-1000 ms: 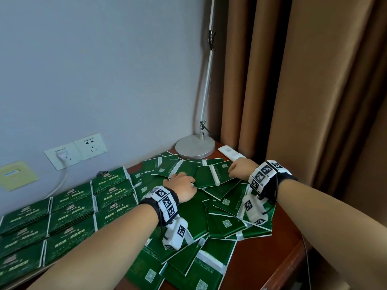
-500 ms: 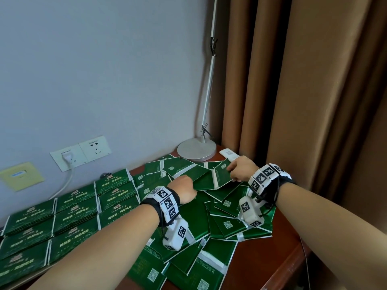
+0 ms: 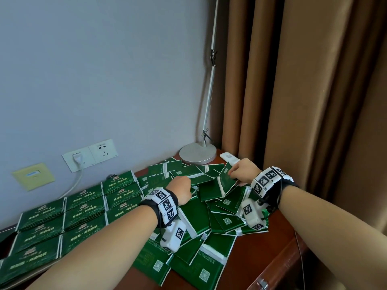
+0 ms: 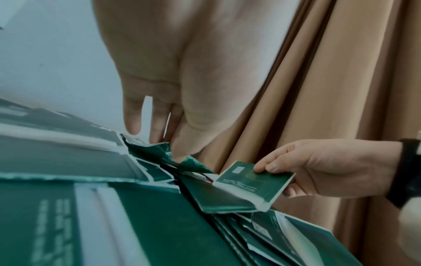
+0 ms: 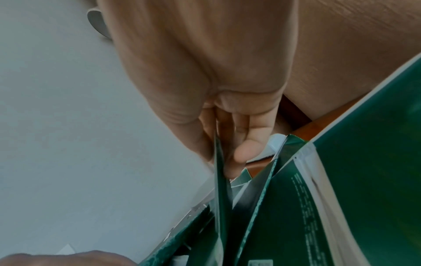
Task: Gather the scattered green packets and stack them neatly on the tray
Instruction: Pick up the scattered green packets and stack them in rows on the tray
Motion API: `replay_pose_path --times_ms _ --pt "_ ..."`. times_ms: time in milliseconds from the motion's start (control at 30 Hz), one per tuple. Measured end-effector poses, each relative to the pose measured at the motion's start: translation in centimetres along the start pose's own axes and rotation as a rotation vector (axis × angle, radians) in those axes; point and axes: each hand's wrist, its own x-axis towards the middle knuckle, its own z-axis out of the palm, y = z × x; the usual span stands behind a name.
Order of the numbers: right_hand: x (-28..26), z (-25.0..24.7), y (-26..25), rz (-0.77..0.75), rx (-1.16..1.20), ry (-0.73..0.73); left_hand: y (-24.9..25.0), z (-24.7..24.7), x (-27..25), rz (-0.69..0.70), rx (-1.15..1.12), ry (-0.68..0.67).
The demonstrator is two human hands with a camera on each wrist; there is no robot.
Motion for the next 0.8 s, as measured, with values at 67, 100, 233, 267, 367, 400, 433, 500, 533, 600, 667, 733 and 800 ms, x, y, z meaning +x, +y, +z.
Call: replay_pose_path --times_ms 67,100,233,267,367,400,433,500,533,600,667,733,800 --pt "-0.8 -0.1 -0.2 -0.009 0.007 0.002 -0.3 -0.2 -0.6 0.000 -0.004 0.041" --pt "-1.3 -0.1 -0.3 -0.019 0.002 0.003 -0.5 -0.4 -1.1 0.002 -0.020 0.079" --pt "-3.3 -0.2 -0.9 -0.048 -0.037 0.004 -1.3 -1.1 -2.8 0.004 -0.141 0.239" --pt "-3.9 -0.2 -1.1 -0.051 -0.051 0.006 -1.6 -1.3 -3.3 0.003 -0.178 0.275" --pt "-5.2 -0.2 -1.3 -0.064 -0.088 0.026 -1.8 -2.0 -4.8 0.034 -0.244 0.344" --pt "-5.6 -0.2 -1.3 -0.073 -0.109 0.037 -1.9 -2.1 -5.3 0.044 -0.261 0.362" --pt "-6.1 -0.2 -1.3 -0.089 -0.139 0.051 -1.9 -2.3 -5.9 0.045 -0.287 0.373" --pt "-6.8 -0.2 -1.2 -0.103 -0.183 0.067 -2.2 -2.6 -6.8 0.025 -0.339 0.392" --pt "-7.1 -0.2 -1.1 -0.101 -0.194 0.062 -2.3 -2.8 -7.2 0.015 -0.364 0.395" --pt "-7.5 0.0 -1.2 -0.102 -0.233 0.046 -2.8 -3.1 -8.0 0.000 -0.397 0.380" --pt "-7.7 0.4 -1.4 -0.124 -0.300 0.058 -3.6 -3.3 -8.7 -0.027 -0.451 0.353" --pt "-7.6 1.0 -1.6 -0.143 -0.338 0.081 -4.5 -3.1 -9.3 -0.079 -0.545 0.291" --pt "-7.7 1.8 -1.9 -0.144 -0.375 0.066 -5.2 -2.8 -10.2 -0.125 -0.594 0.206"
